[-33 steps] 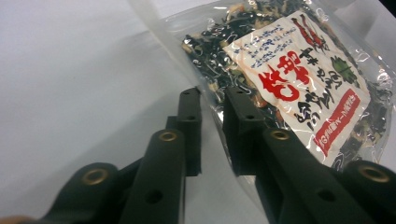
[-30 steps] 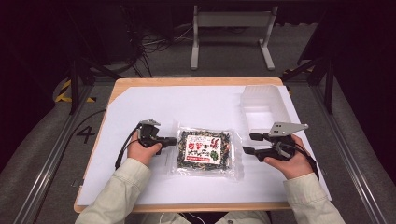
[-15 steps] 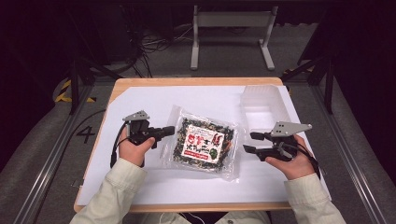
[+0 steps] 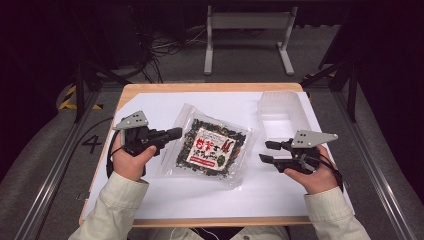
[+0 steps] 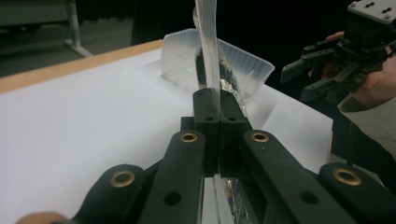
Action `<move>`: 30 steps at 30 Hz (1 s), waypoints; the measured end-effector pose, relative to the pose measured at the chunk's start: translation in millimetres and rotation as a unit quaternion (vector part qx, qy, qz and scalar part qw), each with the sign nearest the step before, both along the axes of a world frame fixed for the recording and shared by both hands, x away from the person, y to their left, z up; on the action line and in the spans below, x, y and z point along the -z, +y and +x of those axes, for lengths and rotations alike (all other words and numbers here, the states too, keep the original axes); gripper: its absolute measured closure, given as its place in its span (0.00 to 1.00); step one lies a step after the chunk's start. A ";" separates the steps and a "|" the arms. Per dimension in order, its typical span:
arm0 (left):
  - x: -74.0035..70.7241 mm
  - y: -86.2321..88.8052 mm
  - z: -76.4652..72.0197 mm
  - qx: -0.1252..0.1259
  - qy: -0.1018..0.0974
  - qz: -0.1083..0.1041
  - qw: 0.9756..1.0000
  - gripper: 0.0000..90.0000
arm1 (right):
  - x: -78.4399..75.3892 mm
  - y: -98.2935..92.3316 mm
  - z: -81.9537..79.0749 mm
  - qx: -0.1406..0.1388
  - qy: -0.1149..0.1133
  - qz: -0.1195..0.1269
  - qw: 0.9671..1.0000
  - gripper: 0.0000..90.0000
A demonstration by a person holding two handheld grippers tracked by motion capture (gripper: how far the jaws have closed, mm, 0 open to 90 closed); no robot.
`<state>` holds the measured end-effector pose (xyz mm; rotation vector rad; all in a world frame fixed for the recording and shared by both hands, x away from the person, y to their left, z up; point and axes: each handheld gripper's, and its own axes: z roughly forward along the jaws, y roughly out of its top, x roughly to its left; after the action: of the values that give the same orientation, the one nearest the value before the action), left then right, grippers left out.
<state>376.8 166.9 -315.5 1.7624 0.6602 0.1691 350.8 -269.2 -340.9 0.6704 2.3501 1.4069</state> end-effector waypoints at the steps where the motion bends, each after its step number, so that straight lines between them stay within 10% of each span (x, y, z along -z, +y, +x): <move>1: -2.2 0.2 -1.9 -0.002 -0.001 -0.002 1.000 0.99 | -0.8 0.8 -0.2 -0.001 -0.002 0.000 1.000 0.56; 19: -53.6 20.6 -31.0 0.009 -0.051 0.043 0.998 0.99 | -17.6 11.2 -0.4 -0.027 -0.028 0.018 0.999 0.55; 30: -57.3 20.6 -37.1 0.015 -0.061 0.055 0.997 0.99 | -42.4 52.2 21.3 -0.093 -0.057 0.015 0.994 0.46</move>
<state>339.7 187.5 -258.2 1.8508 0.5445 0.2947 372.1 -217.0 -298.5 0.3740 2.3564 1.5166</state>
